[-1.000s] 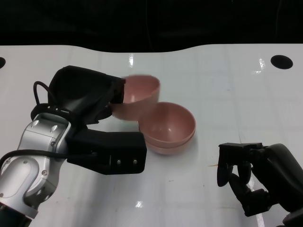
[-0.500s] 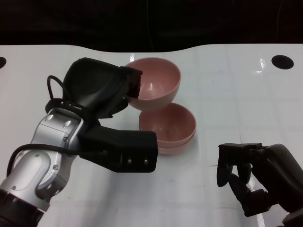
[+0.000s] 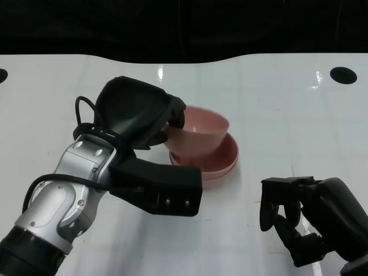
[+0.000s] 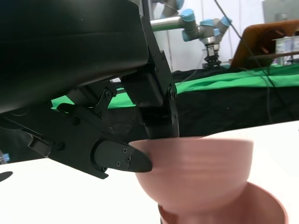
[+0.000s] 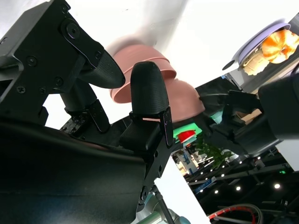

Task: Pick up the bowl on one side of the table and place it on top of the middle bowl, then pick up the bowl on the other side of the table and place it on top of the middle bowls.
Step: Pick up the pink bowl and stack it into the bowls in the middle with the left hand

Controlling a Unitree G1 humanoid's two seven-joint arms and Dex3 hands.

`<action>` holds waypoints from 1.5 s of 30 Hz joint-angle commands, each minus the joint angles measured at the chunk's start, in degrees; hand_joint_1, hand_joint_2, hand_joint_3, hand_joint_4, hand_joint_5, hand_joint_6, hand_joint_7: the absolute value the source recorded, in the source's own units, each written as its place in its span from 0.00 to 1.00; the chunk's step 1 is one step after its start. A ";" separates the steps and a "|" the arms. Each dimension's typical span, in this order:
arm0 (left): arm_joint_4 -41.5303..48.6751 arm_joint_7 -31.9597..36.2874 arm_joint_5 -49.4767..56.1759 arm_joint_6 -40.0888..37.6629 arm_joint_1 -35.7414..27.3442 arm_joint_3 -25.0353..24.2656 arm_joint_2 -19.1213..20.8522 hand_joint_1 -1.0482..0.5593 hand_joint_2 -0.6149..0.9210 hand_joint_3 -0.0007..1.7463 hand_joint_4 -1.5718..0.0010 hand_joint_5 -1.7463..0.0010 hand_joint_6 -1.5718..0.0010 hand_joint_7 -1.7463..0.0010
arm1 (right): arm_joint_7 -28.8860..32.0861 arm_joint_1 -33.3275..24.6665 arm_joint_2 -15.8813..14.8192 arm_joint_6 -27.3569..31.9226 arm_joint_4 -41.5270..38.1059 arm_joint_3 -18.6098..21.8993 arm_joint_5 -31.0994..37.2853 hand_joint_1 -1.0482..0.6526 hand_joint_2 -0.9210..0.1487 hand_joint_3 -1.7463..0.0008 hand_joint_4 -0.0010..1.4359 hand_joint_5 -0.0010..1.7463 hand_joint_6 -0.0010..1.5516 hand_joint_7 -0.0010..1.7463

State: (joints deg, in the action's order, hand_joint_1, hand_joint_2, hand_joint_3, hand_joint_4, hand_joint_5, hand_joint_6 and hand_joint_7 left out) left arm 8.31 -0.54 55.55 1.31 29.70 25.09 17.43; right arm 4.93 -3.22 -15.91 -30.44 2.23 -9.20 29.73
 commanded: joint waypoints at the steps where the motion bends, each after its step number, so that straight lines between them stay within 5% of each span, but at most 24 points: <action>1: 1.94 2.31 -0.06 1.06 0.39 0.59 0.25 0.47 0.91 0.06 0.42 0.00 0.17 0.91 | 0.42 -0.47 -0.07 0.20 0.58 0.27 -0.18 0.55 0.72 0.05 0.67 1.00 0.51 0.90; 3: 3.11 2.74 0.09 1.49 0.14 1.17 0.15 0.48 0.92 0.06 0.42 0.00 0.15 0.90 | 0.29 -0.54 -0.12 0.24 0.76 0.25 -0.21 0.55 0.72 0.05 0.67 1.00 0.51 0.90; 5: 4.44 3.57 0.02 2.14 -0.10 1.68 0.16 0.49 0.92 0.07 0.40 0.00 0.29 0.57 | 0.12 -0.63 -0.09 0.56 1.12 0.21 -0.16 0.55 0.72 0.05 0.67 1.00 0.51 0.90; 6: 5.25 4.13 0.01 2.41 -0.25 1.95 0.17 0.50 0.91 0.06 0.40 0.00 0.32 0.52 | 0.01 -0.69 -0.05 0.83 1.35 0.19 -0.13 0.55 0.72 0.05 0.67 1.00 0.51 0.90; 16: 12.10 9.50 -1.91 7.43 -0.60 2.77 -0.11 0.48 0.97 0.08 0.43 0.00 0.37 0.59 | 0.04 -0.82 0.00 1.33 1.88 -0.28 -0.12 0.55 0.72 0.06 0.67 1.00 0.51 0.89; 17: 13.24 11.68 -1.70 8.03 -0.51 2.93 -0.43 0.48 0.98 0.09 0.43 0.00 0.38 0.53 | 0.01 -0.80 -0.03 1.36 1.89 -0.26 -0.13 0.55 0.72 0.06 0.67 1.00 0.51 0.89; 19: 15.15 15.52 -1.26 8.96 -0.38 3.22 -0.99 0.49 0.96 0.16 0.44 0.00 0.49 0.25 | -0.02 -0.82 -0.05 1.41 1.96 -0.22 -0.17 0.55 0.72 0.06 0.67 1.00 0.51 0.89; 22: 17.02 18.40 -1.36 9.84 -0.22 3.50 -1.43 0.50 0.90 0.28 0.43 0.00 0.55 0.11 | -0.08 -0.93 -0.01 1.49 2.16 -0.24 -0.19 0.55 0.72 0.06 0.67 1.00 0.51 0.89; 30: 17.76 17.08 -5.27 10.49 -0.81 2.63 -1.80 0.51 0.83 0.39 0.47 0.00 0.49 0.34 | -0.10 -0.98 0.17 1.66 2.45 -0.38 -0.08 0.55 0.72 0.06 0.67 1.00 0.52 0.89; 33: 12.58 11.63 -6.97 7.79 -2.13 1.80 -0.93 0.45 0.92 0.17 0.57 0.27 0.50 0.77 | 0.10 -0.93 0.16 1.50 2.38 -0.32 0.01 0.55 0.73 0.05 0.67 1.00 0.52 0.89; 35: 9.31 8.66 -7.49 6.21 -3.01 1.29 -0.42 0.40 0.97 0.07 0.65 0.44 0.56 0.93 | 0.06 -0.90 0.21 1.57 2.39 -0.31 -0.09 0.56 0.73 0.05 0.67 1.00 0.52 0.89; 38: 3.05 2.26 -8.84 3.03 -4.67 -0.14 0.73 0.31 1.00 0.06 0.80 0.60 0.68 0.99 | -0.19 -0.86 0.09 1.67 2.25 -0.27 -0.30 0.56 0.73 0.05 0.67 1.00 0.51 0.89; 45: -10.17 -9.45 -11.52 -2.94 -9.22 -3.70 3.30 0.23 1.00 0.11 0.91 0.62 0.77 1.00 | -0.62 -0.71 -0.02 1.51 2.06 -0.33 -0.77 0.56 0.73 0.06 0.67 1.00 0.52 0.89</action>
State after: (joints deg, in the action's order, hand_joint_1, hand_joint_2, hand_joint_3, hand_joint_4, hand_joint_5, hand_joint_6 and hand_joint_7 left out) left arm 0.10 -8.48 44.66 -0.87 21.53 22.52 19.33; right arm 4.54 -3.83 -15.73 -28.89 3.80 -9.61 29.66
